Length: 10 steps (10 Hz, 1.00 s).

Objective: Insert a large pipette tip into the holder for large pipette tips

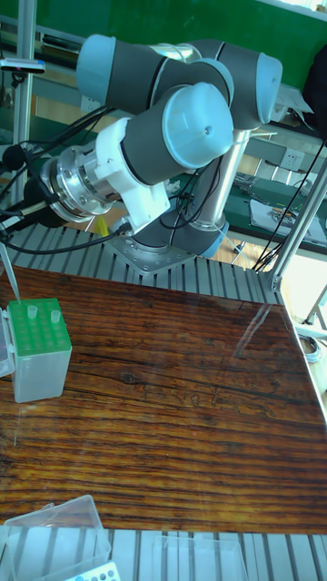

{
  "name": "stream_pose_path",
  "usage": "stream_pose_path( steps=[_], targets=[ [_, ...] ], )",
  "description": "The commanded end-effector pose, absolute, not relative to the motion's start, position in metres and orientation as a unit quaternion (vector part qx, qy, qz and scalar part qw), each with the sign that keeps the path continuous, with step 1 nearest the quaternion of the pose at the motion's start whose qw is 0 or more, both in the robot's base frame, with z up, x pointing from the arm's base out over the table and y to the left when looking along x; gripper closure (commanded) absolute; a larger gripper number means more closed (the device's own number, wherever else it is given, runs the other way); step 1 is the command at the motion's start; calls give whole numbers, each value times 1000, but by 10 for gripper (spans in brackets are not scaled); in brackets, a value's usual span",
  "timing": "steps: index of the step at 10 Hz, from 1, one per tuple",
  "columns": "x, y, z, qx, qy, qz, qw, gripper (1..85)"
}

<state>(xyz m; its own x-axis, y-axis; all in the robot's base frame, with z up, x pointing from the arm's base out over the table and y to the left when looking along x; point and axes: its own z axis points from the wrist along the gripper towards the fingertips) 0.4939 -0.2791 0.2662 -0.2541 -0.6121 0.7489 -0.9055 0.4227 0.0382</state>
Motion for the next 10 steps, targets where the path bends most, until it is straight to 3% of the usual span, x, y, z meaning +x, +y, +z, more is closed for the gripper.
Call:
stream_pose_path(
  steps=[1, 10],
  targets=[
    [493, -281, 265, 497, -765, 206, 354, 847],
    [489, -283, 267, 493, -763, 205, 364, 847]
  ],
)
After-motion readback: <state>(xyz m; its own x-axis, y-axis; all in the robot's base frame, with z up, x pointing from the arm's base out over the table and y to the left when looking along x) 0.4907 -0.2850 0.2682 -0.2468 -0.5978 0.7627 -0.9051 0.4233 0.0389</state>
